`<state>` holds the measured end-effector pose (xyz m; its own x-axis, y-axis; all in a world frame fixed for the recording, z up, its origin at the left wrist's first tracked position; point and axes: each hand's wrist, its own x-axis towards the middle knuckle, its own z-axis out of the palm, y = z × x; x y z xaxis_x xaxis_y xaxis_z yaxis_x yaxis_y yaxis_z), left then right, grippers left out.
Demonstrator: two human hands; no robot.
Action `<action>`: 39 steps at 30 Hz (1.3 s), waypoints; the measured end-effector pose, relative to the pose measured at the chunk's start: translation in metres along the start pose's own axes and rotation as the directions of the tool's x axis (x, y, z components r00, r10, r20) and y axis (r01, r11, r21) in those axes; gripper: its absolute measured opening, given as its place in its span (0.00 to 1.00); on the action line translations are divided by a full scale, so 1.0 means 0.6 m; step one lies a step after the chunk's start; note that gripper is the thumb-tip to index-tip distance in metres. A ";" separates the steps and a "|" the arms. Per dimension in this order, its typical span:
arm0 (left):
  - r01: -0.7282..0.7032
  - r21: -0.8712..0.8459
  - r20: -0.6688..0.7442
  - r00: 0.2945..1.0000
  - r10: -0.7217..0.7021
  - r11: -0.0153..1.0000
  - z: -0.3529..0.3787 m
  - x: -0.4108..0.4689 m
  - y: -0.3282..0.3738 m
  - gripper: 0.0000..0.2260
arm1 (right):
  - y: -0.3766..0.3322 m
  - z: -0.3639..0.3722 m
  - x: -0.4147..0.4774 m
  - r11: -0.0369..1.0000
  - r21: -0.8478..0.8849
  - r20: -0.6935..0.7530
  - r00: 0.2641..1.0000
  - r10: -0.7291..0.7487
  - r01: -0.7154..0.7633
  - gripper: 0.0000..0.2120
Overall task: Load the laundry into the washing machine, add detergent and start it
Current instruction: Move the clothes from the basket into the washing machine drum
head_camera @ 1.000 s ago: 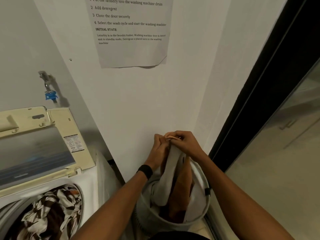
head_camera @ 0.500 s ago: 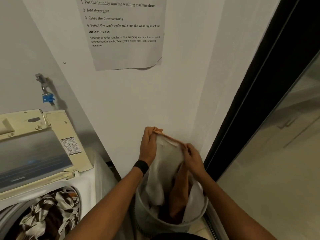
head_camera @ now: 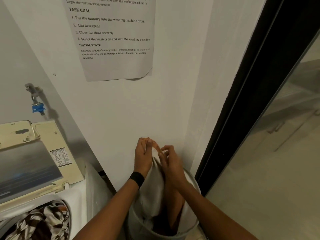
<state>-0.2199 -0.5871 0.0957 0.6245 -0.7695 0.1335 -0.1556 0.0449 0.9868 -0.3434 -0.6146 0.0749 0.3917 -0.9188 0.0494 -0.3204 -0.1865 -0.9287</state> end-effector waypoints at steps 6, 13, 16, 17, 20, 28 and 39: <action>-0.019 -0.007 -0.052 0.998 0.018 1.000 -0.016 0.000 0.003 0.11 | 0.082 0.000 -0.039 0.968 -0.133 -0.055 0.977 0.208 -0.213 0.06; 0.053 -0.010 0.147 0.988 -0.051 0.999 -0.014 -0.027 -0.016 0.19 | -0.002 -0.026 0.032 0.983 0.142 -0.069 0.989 0.131 -0.120 0.17; 0.104 -0.004 0.307 0.947 -0.098 0.995 -0.005 -0.036 -0.021 0.18 | -0.009 -0.005 0.034 0.980 0.191 -0.052 0.996 0.071 -0.060 0.14; 0.134 -0.009 0.344 0.931 -0.123 0.991 -0.008 -0.036 -0.024 0.19 | -0.007 -0.002 0.033 0.975 0.220 -0.051 0.998 0.047 -0.035 0.13; 0.142 0.050 0.340 0.928 -0.151 0.989 -0.018 -0.031 -0.029 0.16 | 0.001 -0.006 0.028 0.970 0.241 -0.091 0.996 0.004 0.018 0.07; 0.011 -0.031 0.049 0.999 -0.010 0.999 -0.012 -0.007 0.017 0.09 | 0.052 0.016 -0.034 0.979 -0.101 0.061 0.981 0.183 -0.177 0.11; -0.005 0.002 -0.139 0.990 0.006 1.000 -0.050 0.011 -0.010 0.07 | 0.103 -0.027 -0.019 0.988 0.078 -0.097 0.985 0.143 -0.135 0.05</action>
<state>-0.1921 -0.5732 0.0932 0.7243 -0.6728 0.1505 -0.1607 0.0476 0.9859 -0.3814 -0.6213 0.0231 0.2563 -0.9654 -0.0483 -0.3019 -0.0324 -0.9528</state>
